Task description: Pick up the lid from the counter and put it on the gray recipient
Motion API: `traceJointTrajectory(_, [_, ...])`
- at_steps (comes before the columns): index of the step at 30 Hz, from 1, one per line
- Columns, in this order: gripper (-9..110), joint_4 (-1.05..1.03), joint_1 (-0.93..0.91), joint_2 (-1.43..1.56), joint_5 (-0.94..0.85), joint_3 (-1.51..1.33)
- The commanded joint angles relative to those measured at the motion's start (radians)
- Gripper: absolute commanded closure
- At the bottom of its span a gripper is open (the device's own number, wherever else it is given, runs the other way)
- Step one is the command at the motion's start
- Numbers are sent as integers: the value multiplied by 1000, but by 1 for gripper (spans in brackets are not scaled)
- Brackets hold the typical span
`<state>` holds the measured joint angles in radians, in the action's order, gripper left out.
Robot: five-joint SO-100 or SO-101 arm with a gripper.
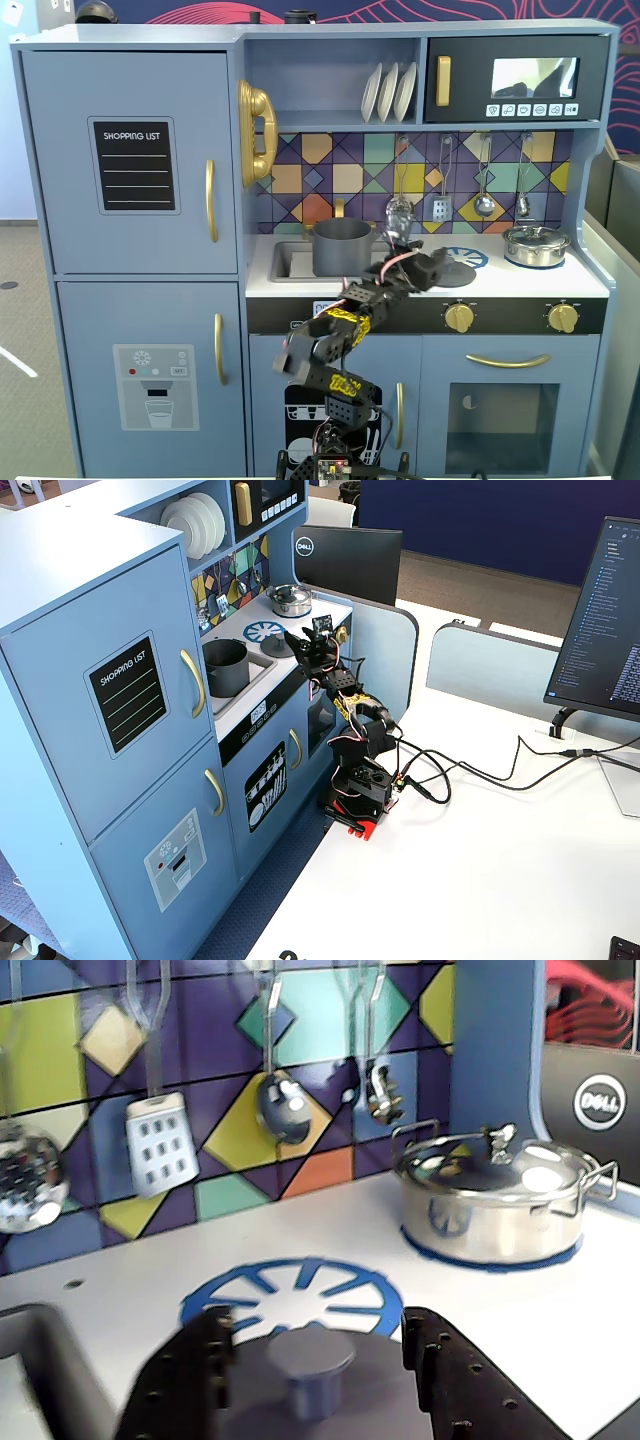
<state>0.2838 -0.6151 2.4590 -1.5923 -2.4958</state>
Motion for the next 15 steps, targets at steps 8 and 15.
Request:
traceJointTrajectory(8, [76,66,0,-109,-3,40])
traceJointTrajectory(15, [76,-11,8,-204,-17,137])
